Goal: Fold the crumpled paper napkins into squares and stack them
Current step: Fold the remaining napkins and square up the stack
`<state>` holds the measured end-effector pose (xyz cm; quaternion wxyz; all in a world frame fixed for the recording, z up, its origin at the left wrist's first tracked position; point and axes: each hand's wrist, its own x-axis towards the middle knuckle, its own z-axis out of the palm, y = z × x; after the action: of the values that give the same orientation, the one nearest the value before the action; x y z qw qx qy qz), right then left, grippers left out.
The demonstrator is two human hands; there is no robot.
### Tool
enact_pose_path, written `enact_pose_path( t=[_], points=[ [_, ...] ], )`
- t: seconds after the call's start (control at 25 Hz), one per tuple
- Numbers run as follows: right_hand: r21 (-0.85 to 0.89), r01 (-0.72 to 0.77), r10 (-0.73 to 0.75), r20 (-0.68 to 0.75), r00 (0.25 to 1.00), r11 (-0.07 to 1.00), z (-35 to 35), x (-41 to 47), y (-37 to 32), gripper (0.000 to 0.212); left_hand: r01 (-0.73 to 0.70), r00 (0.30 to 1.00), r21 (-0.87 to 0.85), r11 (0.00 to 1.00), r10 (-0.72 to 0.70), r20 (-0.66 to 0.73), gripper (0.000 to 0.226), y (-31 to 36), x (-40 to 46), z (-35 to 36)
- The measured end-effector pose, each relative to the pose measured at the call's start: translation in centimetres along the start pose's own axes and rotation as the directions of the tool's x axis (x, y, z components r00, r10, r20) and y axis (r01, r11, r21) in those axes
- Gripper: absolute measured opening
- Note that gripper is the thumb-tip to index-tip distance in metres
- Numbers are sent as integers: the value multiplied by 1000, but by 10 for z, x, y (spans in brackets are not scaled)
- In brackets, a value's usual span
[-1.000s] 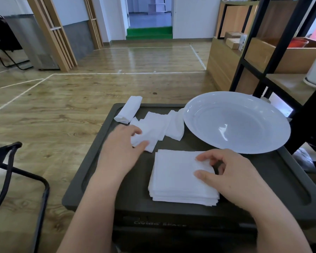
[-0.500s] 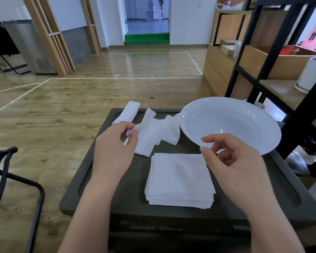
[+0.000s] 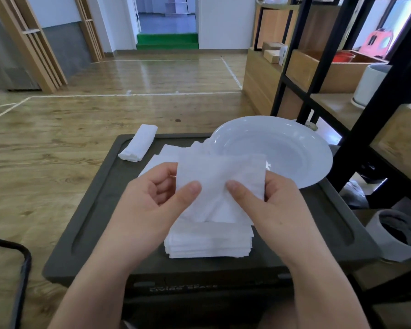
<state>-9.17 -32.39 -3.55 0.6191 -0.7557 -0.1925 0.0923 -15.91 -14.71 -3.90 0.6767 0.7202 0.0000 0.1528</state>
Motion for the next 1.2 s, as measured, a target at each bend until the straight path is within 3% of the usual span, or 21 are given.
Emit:
enact_pose_path(
  t=[0.12,0.2,0.28,0.56,0.68,0.76,0.84,0.92,1.04,1.2],
  points=[
    [-93,-95,99,34,994,991,2,2,5,19,114,977,203,973,-73,-199,19,-12,4,2],
    [-200,-143,147,8,989,969,2,5,12,29,201,964,451,869,-93,-251,34,-24,6,-2],
    [-294,-178,183,-10,983,939,1,7,20,30,274,954,548,791,-149,-262,33,-30,7,-3],
    [-509,-173,135,-111,985,843,5,13,32,21,398,912,607,688,-226,-342,11,-34,12,-11],
    [-525,-152,115,-102,988,838,6,14,34,18,421,904,566,709,-274,-330,32,-37,11,-13],
    [-496,-127,71,-130,989,859,4,13,32,24,375,918,569,732,-210,-336,44,-34,10,-13],
    [-499,-51,-8,-116,993,865,0,11,30,32,250,949,582,773,-79,-304,46,-30,10,-17],
    [-529,30,-56,-33,998,848,-5,9,27,28,120,985,618,777,-14,-174,43,-26,9,-22],
    [-567,24,45,107,993,823,-9,6,26,24,106,984,668,736,-174,36,44,-26,6,-29],
    [-509,-78,179,151,972,857,-8,8,31,26,176,951,678,713,-300,70,48,-36,8,-34]
  ],
)
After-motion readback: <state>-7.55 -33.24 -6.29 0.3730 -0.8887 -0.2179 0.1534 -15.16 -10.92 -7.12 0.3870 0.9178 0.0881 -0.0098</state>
